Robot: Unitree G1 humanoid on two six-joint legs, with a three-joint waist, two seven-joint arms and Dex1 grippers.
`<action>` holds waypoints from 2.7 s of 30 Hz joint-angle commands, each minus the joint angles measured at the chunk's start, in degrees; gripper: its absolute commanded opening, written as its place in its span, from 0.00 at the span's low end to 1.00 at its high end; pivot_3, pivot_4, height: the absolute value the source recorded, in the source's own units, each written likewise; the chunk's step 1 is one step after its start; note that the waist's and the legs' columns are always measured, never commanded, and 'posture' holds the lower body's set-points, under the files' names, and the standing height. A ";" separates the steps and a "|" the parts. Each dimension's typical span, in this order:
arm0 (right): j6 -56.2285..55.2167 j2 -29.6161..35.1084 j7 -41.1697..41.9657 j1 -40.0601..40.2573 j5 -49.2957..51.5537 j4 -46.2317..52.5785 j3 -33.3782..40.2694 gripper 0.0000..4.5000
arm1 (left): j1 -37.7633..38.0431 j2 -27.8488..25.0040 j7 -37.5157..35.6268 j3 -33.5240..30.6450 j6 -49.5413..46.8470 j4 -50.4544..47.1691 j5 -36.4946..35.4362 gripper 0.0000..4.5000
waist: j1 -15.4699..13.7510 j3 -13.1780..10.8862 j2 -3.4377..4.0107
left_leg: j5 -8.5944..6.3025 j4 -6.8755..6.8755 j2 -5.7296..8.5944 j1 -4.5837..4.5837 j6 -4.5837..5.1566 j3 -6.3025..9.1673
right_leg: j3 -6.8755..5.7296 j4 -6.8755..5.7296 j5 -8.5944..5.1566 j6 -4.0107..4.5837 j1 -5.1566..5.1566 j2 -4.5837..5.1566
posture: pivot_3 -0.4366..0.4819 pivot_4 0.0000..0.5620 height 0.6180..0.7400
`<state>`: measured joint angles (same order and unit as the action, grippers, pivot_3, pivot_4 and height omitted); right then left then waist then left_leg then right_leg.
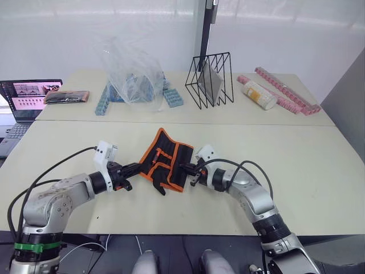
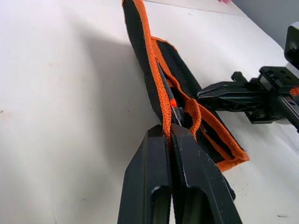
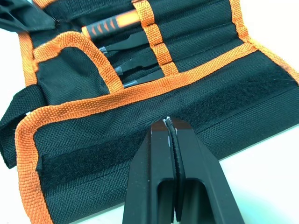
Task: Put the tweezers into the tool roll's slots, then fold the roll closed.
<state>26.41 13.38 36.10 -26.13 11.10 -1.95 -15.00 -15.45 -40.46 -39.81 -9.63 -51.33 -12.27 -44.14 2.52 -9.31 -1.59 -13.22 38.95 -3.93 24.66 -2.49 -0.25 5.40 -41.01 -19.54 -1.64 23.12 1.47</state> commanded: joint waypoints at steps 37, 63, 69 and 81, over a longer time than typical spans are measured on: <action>5.99 3.83 3.33 -0.95 7.40 6.75 10.52 0.00 | -9.82 12.92 -1.38 23.67 1.96 8.30 20.08 0.01 | -1.73 0.02 0.03 | 0.11 0.08 0.14 -0.40 0.15 0.21 | 0.03 0.32 -0.02 -0.04 -0.86 -0.04 | 0.48 0.27 0.58; 6.22 0.32 0.11 -4.41 -0.95 -9.84 0.90 0.00 | -9.32 12.81 -3.09 20.21 3.53 4.06 19.86 0.28 | -1.75 0.10 0.16 | 0.15 0.06 0.22 -0.47 0.19 0.33 | 0.03 0.36 0.00 -0.09 -1.01 -0.04 | 0.48 0.27 0.58; 6.14 0.37 0.21 -4.15 -1.34 -9.94 0.41 0.00 | -9.86 8.81 -8.43 13.08 5.49 -0.97 13.95 0.73 | -1.33 0.08 0.14 | 0.16 0.04 0.12 -0.44 0.19 0.33 | 0.04 0.36 0.00 -0.08 -0.92 -0.13 | 0.48 0.27 0.58; 6.08 0.29 0.13 -4.54 -1.72 -10.28 0.07 0.00 | -13.67 10.57 -15.68 12.31 13.66 8.44 13.78 0.46 | -1.41 0.08 0.14 | 0.15 0.02 0.13 -0.43 0.19 0.32 | 0.03 0.41 0.00 -0.08 -0.92 -0.12 | 0.48 0.27 0.58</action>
<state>30.49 12.87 37.00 -32.34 11.79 -8.94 -13.71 -27.91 -30.27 -54.02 1.75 -39.90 -3.63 -31.07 1.11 -9.23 -1.45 -13.07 38.97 -3.80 24.24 -2.30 0.07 5.43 -40.60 -19.53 -1.72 22.20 1.35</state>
